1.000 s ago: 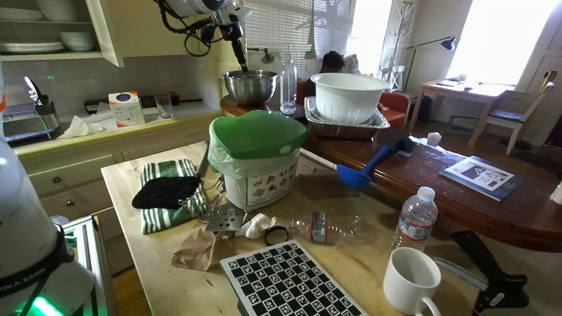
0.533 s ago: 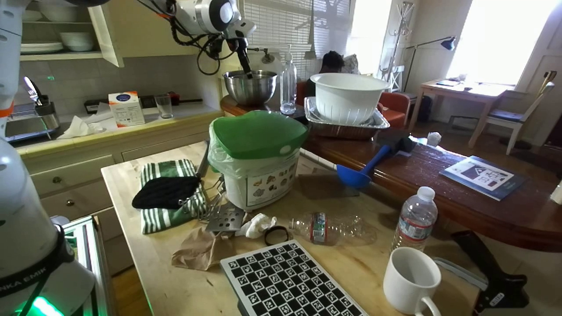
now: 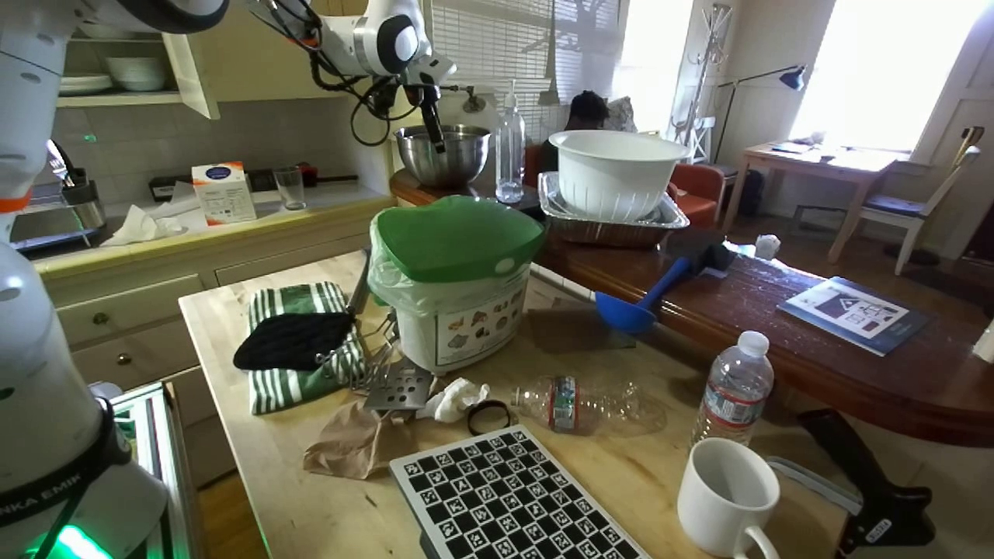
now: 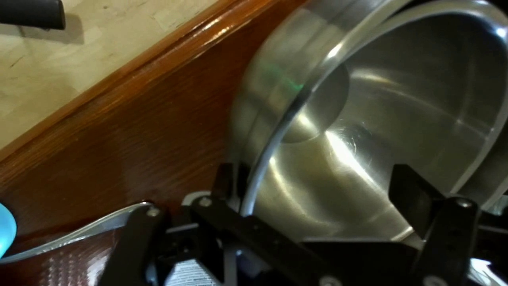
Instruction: Put the silver bowl inside the white colander
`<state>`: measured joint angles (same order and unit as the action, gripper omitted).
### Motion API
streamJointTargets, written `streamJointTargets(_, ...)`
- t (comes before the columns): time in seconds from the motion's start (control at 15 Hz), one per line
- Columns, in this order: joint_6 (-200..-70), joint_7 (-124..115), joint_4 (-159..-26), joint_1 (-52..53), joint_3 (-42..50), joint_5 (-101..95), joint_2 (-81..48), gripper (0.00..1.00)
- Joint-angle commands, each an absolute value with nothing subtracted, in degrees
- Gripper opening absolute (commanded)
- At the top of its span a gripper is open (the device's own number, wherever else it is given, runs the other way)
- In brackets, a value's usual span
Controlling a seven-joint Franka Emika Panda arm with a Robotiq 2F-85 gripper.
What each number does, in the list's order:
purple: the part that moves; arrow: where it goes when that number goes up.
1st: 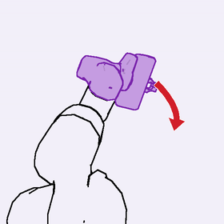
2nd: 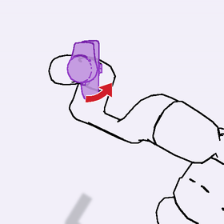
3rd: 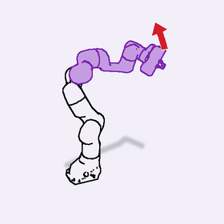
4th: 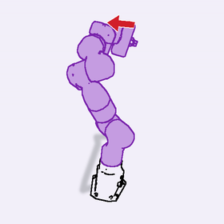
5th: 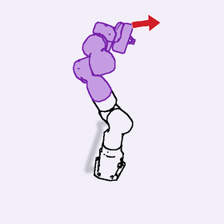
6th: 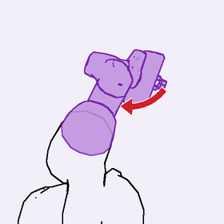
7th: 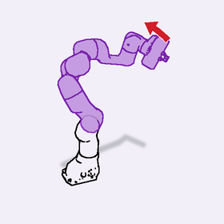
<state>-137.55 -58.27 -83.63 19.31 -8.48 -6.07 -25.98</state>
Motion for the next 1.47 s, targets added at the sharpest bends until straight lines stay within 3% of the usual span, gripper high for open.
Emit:
streamJointTargets(0.0,-134.7,-58.7,-81.5,20.2,-7.4,-3.3,-28.3,0.75)
streamJointTargets(0.13,-134.2,-58.8,-81.1,20.4,-7.1,-3.0,-29.0,0.68)
streamJointTargets(0.67,-129.9,-58.7,-79.8,20.4,-6.7,-2.4,-28.0,0.05)
streamJointTargets(0.73,-129.3,-58.7,-79.6,20.5,-6.6,-2.6,-27.9,0.01)
streamJointTargets(1.4,-122.7,-57.0,-77.2,19.1,-6.5,-2.5,-20.8,0.04)
